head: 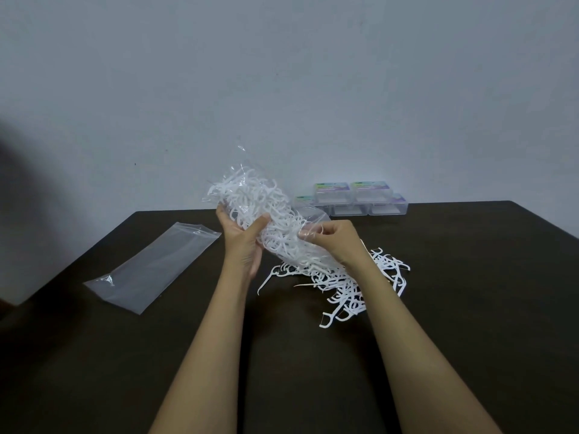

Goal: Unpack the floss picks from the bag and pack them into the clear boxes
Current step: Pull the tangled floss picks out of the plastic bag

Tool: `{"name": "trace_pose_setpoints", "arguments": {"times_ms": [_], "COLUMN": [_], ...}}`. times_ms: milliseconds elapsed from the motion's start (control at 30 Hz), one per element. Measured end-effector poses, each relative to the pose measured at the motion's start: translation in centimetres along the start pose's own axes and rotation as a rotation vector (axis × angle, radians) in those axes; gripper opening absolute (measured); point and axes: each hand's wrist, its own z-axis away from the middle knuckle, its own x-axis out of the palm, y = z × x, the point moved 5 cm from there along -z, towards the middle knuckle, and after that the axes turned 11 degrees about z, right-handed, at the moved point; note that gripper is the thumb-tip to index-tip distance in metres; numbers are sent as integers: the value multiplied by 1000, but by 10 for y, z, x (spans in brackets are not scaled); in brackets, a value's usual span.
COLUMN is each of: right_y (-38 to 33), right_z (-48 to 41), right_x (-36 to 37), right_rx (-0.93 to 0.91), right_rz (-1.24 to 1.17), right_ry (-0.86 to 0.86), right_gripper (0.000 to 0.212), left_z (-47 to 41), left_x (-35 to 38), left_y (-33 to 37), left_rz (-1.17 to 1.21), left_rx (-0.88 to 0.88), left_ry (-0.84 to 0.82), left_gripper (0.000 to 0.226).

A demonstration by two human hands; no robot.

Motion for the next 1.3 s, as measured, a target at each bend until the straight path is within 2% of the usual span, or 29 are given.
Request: {"name": "trace_pose_setpoints", "arguments": {"times_ms": [200, 367, 500, 667, 1000, 1100, 1167, 1300], "right_y": [1, -1, 3, 3, 2, 0, 0, 3], "right_z": [-2, -6, -10, -6, -4, -2, -4, -5], "right_x": [7, 12, 7, 2, 2, 5, 8, 10], "right_rx": [-33, -75, -64, -63, -79, -82, -96, -79], "right_rz": [75, 249, 255, 204, 43, 79, 150, 300], "right_ry": [-63, -75, -18, -75, -56, -66, -65, -30], "right_gripper": [42, 38, 30, 20, 23, 29, 26, 53], "left_z": [3, 5, 4, 3, 3, 3, 4, 4], "left_x": [6, 8, 7, 5, 5, 5, 5, 5], "left_y": [-2, -4, -3, 0, -1, -2, -2, -3], "left_rz": [-12, -9, 17, 34, 45, 31, 14, -18], "left_rx": [-7, -6, -10, -7, -23, -28, -30, -27], "left_ry": [-39, -63, -65, -52, -47, -48, -52, -77], "left_gripper": [77, 74, 76, 72, 77, 82, 84, 85]}}
